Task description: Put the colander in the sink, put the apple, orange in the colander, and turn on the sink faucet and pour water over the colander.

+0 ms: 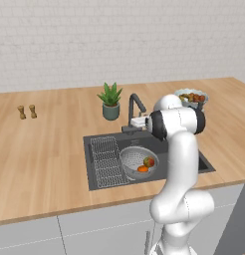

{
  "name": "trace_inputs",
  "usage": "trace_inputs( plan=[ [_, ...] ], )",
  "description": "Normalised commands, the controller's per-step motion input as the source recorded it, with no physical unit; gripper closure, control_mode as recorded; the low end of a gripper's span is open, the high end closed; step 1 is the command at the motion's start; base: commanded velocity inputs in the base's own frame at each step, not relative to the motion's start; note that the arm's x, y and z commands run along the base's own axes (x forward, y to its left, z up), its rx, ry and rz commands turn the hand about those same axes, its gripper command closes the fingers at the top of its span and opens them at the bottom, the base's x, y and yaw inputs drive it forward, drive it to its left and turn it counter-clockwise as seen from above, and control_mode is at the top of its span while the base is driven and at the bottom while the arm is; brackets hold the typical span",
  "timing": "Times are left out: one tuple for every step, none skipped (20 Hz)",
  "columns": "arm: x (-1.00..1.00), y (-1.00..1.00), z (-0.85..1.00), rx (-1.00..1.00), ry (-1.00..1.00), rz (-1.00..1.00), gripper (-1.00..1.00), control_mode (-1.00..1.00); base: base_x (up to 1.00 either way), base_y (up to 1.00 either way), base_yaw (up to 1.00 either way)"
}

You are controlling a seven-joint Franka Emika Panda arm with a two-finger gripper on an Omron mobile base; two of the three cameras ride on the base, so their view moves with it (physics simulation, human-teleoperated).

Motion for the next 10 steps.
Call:
trace_inputs(
  plan=[
    [0.09, 0.00, 0.00, 0.00, 0.00, 0.00, -1.00, -1.00, 0.00, 0.00, 0.00],
    [0.09, 0.00, 0.00, 0.00, 0.01, 0.00, -1.00, -1.00, 0.00, 0.00, 0.00],
    [0.09, 0.00, 0.00, 0.00, 0.01, 0.00, -1.00, -1.00, 0.00, 0.00, 0.00],
    [0.07, 0.00, 0.00, 0.00, 0.01, 0.00, -1.00, -1.00, 0.00, 0.00, 0.00],
    [0.06, 0.00, 0.00, 0.00, 0.00, 0.00, -1.00, -1.00, 0.00, 0.00, 0.00],
    [0.06, 0.00, 0.00, 0.00, 0.00, 0.00, -1.00, -1.00, 0.00, 0.00, 0.00],
    [0.09, 0.00, 0.00, 0.00, 0.00, 0.00, -1.00, -1.00, 0.00, 0.00, 0.00],
    [0.00, 0.01, 0.00, 0.00, 0.02, 0.00, -1.00, -1.00, 0.00, 0.00, 0.00],
    [0.00, 0.04, 0.00, 0.00, 0.02, 0.00, -1.00, -1.00, 0.00, 0.00, 0.00],
    [0.00, 0.12, 0.00, 0.00, 0.01, 0.00, -1.00, -1.00, 0.00, 0.00, 0.00]
  ],
)
